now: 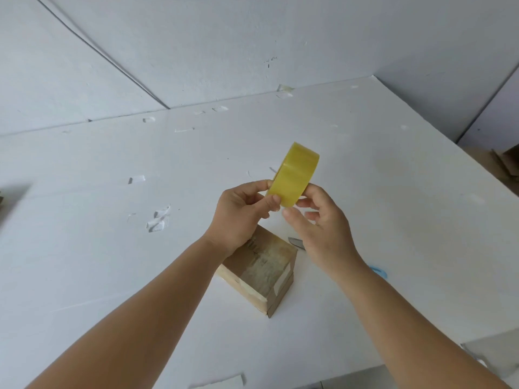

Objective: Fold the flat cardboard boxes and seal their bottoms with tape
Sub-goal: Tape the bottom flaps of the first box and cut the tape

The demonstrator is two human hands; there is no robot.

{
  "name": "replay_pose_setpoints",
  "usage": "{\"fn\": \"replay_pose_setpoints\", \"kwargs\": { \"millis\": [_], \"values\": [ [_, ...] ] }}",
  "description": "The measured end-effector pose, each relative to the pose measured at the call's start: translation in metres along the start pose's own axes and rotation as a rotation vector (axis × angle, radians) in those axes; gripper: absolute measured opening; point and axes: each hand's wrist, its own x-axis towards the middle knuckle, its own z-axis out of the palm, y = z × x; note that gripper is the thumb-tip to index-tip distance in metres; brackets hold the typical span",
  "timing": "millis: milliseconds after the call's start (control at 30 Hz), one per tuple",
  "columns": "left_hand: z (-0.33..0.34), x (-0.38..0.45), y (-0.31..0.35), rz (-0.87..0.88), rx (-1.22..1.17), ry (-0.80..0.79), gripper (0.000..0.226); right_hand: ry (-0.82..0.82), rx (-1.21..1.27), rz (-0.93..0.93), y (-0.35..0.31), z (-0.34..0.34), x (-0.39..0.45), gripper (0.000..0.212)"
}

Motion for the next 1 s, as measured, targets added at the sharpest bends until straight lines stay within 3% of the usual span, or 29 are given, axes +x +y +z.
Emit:
{"fn": "replay_pose_setpoints", "kwargs": {
  "millis": [133,200,367,700,867,1000],
  "values": [
    [-0.006,0.001,0.013,-0.028,0.036,-0.189,0.03,0.106,-0.071,-0.035,-0.004,-0.004,0.013,0.014],
    [-0.006,0.004,0.021,-0.032,0.185,-0.243,0.037,0.129,-0.118,-0.051,-0.006,-0.006,0.015,0.009],
    [0.001,0.01,0.035,0.047,0.585,-0.187,0.028,0.169,-0.145,-0.071,-0.009,-0.007,0.014,0.011],
    [0.013,0.004,0.029,-0.066,0.707,-0.145,0.023,0.095,-0.161,-0.039,0.0,-0.011,0.007,0.01],
    [0.01,-0.002,0.022,-0.073,0.867,-0.069,0.037,0.083,-0.143,-0.088,0.0,-0.014,0.005,0.005],
    [0.006,-0.01,0.014,-0.061,0.855,-0.021,0.048,0.057,-0.107,-0.132,-0.008,-0.017,0.005,0.002]
  ]
}}
